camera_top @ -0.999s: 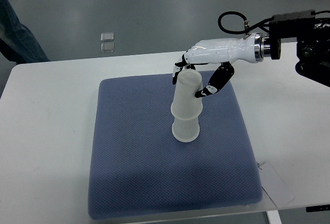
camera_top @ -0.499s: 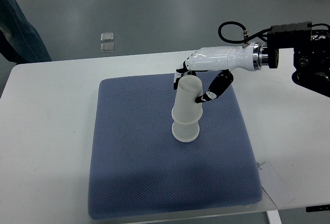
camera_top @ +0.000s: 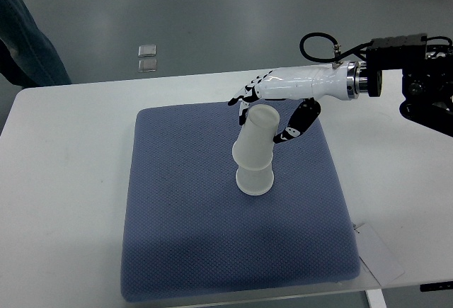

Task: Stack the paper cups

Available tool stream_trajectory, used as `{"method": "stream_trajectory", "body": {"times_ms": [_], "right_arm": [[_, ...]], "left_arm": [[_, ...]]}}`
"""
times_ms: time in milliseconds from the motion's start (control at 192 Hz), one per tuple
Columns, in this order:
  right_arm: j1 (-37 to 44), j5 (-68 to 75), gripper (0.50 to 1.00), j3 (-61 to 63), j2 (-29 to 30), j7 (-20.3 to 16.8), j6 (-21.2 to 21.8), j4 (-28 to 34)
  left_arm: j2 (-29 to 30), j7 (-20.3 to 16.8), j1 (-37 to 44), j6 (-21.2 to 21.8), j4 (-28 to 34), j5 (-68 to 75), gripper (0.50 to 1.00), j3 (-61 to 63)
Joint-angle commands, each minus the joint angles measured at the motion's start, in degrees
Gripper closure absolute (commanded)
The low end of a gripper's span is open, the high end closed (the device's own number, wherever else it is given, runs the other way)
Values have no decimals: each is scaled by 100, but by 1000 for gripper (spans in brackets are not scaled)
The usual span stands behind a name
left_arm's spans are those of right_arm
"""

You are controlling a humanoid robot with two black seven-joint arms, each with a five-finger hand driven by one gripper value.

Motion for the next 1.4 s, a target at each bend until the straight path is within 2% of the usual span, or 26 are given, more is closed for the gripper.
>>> {"method": "stream_trajectory", "body": {"times_ms": [0,390,557,650,874,983,1092,1181,1394], "right_arm": [[8,0,599,0,-17,10,0,1],[87,114,599,229,-78,28,35,-26],[114,1081,599,703,-61,-69,342,-395],[87,1986,599,870,9,-280,430,-799],[-247,4131,599,1371,484,-1080,228,-2100],[-475,4825,599,1670,765,-1545,-97,-2575],[-695,5563,599,1846,985,-2055,-615,-3049],[-835,5897,599,1899,1187,-2196,-800,-3356],[-1187,5933,599,2013,1574,-2257,-818,-3946]], "left_arm": [[0,-2,0,0,0,0,500,0],[0,6,0,0,0,0,500,0],[0,-2,0,0,0,0,500,0],[0,-2,0,0,0,0,500,0],[0,6,0,0,0,0,500,0],[0,-2,0,0,0,0,500,0],[0,-2,0,0,0,0,500,0],[0,-2,0,0,0,0,500,0],[0,-2,0,0,0,0,500,0]]}}
